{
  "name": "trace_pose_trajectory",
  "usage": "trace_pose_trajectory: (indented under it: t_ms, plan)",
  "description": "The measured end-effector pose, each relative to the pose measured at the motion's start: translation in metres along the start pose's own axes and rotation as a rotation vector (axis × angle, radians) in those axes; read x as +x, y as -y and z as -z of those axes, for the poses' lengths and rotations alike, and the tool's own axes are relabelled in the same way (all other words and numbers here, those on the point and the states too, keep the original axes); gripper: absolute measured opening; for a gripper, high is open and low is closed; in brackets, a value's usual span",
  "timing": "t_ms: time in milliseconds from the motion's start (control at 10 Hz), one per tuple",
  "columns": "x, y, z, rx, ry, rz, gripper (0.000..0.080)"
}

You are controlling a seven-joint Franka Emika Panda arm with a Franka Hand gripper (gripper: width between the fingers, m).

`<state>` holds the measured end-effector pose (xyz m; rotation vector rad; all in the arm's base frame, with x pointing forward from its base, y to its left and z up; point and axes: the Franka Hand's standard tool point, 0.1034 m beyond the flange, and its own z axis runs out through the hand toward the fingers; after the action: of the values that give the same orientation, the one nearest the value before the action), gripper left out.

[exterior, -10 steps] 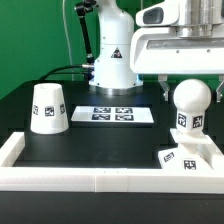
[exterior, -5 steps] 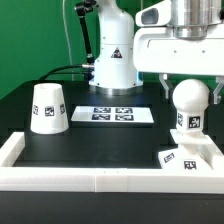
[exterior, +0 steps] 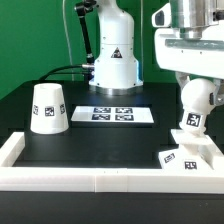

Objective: Assemble lamp

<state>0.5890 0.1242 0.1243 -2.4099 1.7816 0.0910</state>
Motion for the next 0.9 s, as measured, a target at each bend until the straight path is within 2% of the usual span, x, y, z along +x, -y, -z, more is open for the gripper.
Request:
trace_pose_trajectory:
  t_ms: [200,400,500,900]
  plan:
    - [0.0000,0.0015,0.0002,0.007,0.020,-0.132,0.0579]
    - [-0.0015,0.0018,0.0000,0.008,0.020,-0.110,0.0580]
    - [-0.0014,0.0018,0.0000,0.008,0.020,-0.068,0.0681]
    - [0.0064,-0.0034,-0.0016,0.007,0.012,0.322,0.0698]
